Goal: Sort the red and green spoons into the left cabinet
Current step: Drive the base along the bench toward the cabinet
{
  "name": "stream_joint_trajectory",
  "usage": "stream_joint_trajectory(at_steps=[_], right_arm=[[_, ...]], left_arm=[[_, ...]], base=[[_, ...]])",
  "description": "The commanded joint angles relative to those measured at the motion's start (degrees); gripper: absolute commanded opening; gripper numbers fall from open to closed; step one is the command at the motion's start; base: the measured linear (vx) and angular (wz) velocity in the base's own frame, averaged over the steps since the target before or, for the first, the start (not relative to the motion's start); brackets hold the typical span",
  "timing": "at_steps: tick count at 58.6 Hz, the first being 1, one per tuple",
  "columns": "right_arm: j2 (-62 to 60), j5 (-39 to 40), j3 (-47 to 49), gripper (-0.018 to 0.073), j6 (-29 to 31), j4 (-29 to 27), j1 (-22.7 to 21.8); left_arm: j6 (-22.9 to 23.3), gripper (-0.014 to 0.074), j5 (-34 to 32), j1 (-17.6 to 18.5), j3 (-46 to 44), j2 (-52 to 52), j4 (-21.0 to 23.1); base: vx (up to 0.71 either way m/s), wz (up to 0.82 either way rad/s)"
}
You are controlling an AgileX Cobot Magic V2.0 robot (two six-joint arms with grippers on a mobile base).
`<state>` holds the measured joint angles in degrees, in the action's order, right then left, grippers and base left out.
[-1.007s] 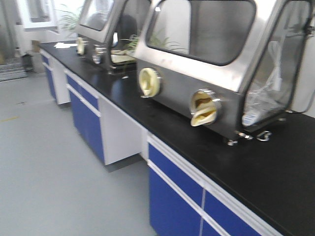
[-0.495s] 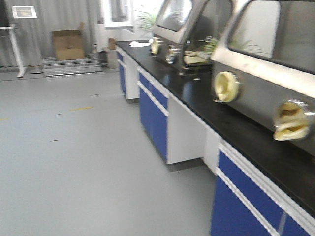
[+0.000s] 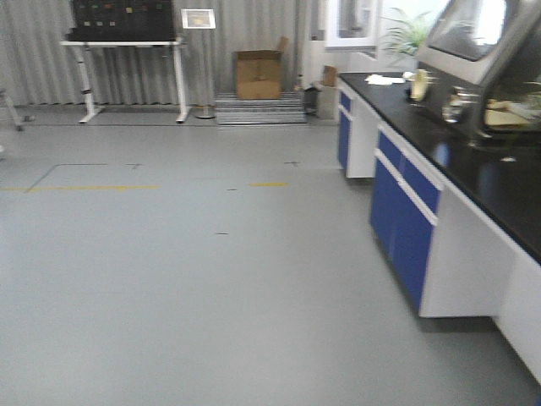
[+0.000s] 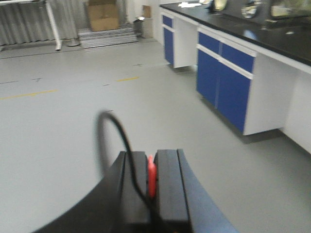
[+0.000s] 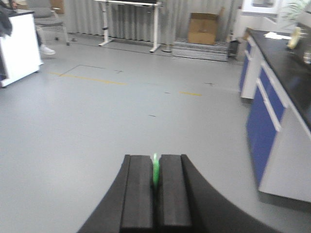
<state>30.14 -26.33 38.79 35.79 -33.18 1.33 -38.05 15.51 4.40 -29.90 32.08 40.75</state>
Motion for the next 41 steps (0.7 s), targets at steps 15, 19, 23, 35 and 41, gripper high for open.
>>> stream_joint_trajectory(at_steps=[15, 19, 23, 35, 41], right_arm=[[0.15, 3.93, 1.64, -0.0003, 0.08, -1.12, -0.31], [0.15, 3.93, 1.64, -0.0003, 0.08, -1.12, -0.31], [0.15, 3.93, 1.64, -0.0003, 0.08, -1.12, -0.31], [0.15, 3.93, 1.64, -0.0003, 0.08, -1.12, -0.31], [0.15, 3.93, 1.64, -0.0003, 0.08, -1.12, -0.31]], left_arm=[[0.45, -0.0001, -3.74, 0.09, -1.57, 0.01, 1.41], [0.45, -0.0001, -3.74, 0.09, -1.57, 0.01, 1.41], [0.45, -0.0001, -3.74, 0.09, -1.57, 0.01, 1.41], [0.45, -0.0001, -3.74, 0.09, -1.57, 0.01, 1.41], [0.45, -0.0001, -3.74, 0.09, -1.57, 0.01, 1.41]], base=[[0.37, 0.36], [0.45, 0.17], [0.48, 0.11], [0.52, 0.03], [0.57, -0.02]])
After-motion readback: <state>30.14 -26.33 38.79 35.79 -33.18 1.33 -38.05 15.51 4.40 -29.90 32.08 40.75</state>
